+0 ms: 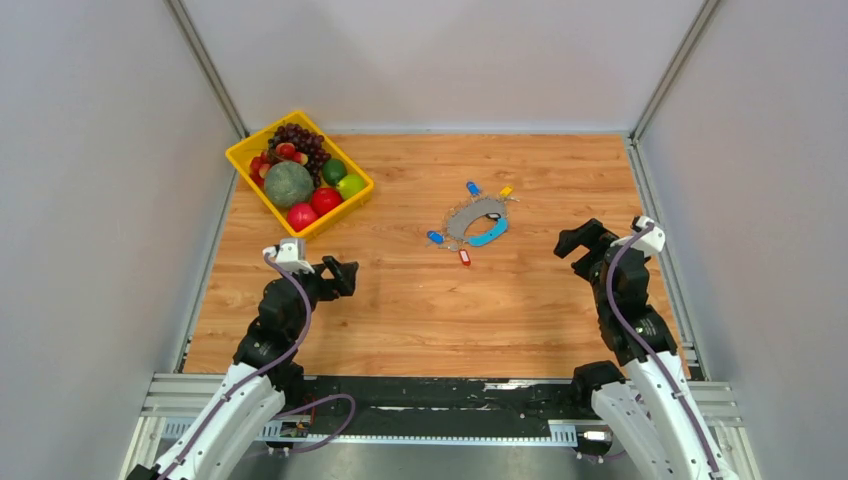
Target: Remove the keys from the keyring
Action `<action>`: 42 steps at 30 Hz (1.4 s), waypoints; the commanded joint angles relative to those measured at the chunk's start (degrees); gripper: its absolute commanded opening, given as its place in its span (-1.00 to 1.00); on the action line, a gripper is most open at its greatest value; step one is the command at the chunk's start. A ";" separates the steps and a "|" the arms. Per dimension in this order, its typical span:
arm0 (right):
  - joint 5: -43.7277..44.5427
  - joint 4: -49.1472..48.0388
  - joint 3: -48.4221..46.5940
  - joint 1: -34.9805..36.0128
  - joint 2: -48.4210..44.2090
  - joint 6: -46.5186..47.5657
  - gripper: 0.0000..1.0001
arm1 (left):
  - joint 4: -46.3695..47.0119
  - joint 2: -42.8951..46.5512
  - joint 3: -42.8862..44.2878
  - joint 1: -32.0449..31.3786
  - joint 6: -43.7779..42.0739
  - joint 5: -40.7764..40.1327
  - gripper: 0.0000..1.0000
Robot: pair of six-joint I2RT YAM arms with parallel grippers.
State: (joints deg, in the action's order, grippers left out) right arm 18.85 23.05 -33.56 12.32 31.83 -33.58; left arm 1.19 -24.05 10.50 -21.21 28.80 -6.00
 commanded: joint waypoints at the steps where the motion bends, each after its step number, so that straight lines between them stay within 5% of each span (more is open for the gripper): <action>1: 3.40 -1.57 1.31 -0.04 0.57 -2.95 0.99 | 2.20 0.50 -0.22 -0.21 -1.54 -1.44 1.00; 12: -6.81 -13.24 6.69 -0.03 6.20 -1.54 0.96 | 3.34 -1.02 -0.55 -0.23 -1.53 -1.19 1.00; 23: -20.83 -28.13 3.76 -0.01 32.17 -9.56 0.75 | 6.62 -5.94 1.23 -0.15 -0.32 1.19 1.00; 29: -28.54 -36.83 0.39 -0.11 47.33 -13.71 0.69 | 10.51 -18.74 6.45 -0.25 5.29 4.26 1.00; 42: -34.07 -46.36 -2.13 -1.53 58.67 -17.13 0.58 | 12.22 -51.23 31.12 -3.72 12.64 11.66 1.00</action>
State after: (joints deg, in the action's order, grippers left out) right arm -13.26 -18.26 -33.23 11.20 89.56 -49.08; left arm 9.93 -68.62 32.56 -24.05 38.46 2.15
